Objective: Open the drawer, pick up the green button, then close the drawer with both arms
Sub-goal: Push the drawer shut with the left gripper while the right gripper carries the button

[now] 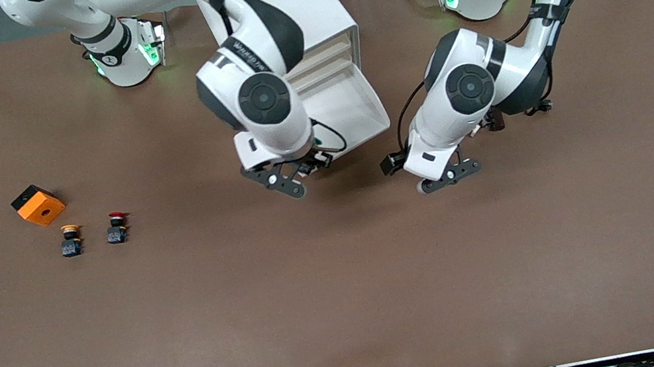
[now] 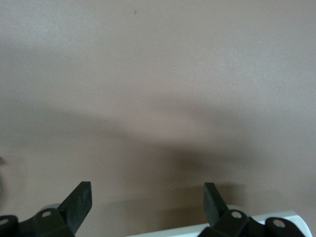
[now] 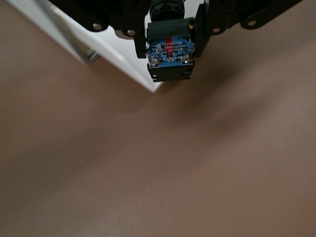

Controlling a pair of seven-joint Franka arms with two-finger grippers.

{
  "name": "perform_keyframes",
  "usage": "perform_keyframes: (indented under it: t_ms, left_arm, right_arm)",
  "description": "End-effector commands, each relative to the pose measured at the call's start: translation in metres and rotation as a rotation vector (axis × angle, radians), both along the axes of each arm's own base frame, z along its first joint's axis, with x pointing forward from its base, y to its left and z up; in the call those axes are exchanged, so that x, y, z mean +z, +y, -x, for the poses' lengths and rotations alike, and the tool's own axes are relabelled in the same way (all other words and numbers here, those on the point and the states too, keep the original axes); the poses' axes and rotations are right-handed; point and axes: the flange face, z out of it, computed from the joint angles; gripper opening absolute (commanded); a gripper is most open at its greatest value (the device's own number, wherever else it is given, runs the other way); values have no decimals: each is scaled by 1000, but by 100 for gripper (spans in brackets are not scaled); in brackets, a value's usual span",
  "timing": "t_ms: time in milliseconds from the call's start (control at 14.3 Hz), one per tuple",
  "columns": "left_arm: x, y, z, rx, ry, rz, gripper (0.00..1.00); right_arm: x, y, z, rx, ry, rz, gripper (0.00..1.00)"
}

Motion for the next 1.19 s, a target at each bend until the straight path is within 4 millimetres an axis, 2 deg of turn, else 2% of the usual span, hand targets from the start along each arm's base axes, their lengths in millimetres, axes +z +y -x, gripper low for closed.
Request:
perform_keyframes:
  t_ms: [0,280,350,631,911,1121]
  left_arm:
    - [-18,-22,10,2,-8,-34,100]
    - [-44,-43,20,24,-19,-94,100]
    - [-45,-48,23,23,-19,-94,100]
    - [-57,-67,38,21,0,-102,100]
    - [-71,-74,33,101,23,-104,100]
    - [-78,-86,43,115,33,-111,100]
  right_arm:
    - [10,-64,-2,173,2,-16,0]
    - [-15,-163,13,332,-75,-71,0]
    - [-24,-180,15,366,-70,-71,0]
    - [-55,-228,10,427,-43,47,0]
    - [-100,-281,13,424,-72,71,0]
    - [-116,-319,8,364,-76,71,0]
